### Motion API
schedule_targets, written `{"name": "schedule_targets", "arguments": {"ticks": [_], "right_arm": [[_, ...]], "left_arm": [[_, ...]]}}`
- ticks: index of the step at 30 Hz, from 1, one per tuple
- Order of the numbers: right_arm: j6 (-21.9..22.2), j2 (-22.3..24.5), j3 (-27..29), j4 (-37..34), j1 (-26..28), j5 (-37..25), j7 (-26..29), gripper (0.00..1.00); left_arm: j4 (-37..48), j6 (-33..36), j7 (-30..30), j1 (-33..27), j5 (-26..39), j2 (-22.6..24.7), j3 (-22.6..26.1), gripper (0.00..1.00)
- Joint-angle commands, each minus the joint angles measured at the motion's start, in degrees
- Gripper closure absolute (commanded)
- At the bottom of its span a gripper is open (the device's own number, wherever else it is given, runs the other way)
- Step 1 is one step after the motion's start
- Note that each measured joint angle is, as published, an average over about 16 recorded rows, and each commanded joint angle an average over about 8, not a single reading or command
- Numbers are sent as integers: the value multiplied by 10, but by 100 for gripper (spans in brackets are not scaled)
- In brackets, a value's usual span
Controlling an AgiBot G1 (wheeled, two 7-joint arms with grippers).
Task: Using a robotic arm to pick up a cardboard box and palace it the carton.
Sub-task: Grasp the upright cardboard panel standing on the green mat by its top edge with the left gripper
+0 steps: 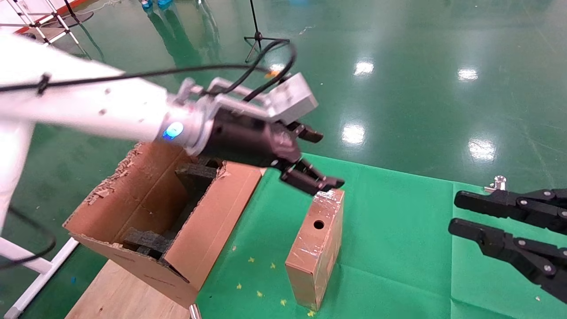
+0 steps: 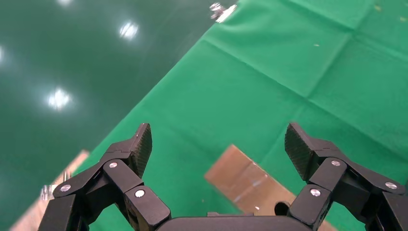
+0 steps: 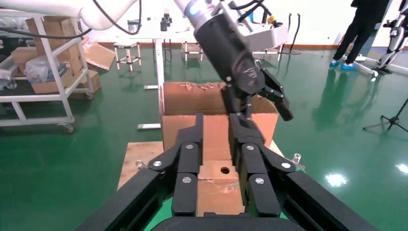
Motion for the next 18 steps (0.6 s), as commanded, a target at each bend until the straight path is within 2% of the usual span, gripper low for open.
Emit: {"name": "schedule_targets", "arguments": {"ticks": [1,5,8,18], "right_arm": [[0,0,0,0,0,0,0,100],[0,0,0,0,0,0,0,100],[0,0,0,0,0,0,0,100],[0,0,0,0,0,0,0,100]], "left_arm": [[0,9,-73,-31,38,23,17,0],[-1,50,-201,-67,95,68,56,0],[-2,73,-270,-85,118,94,86,0],[-2,83,-373,-109,112,118,166,0]]}}
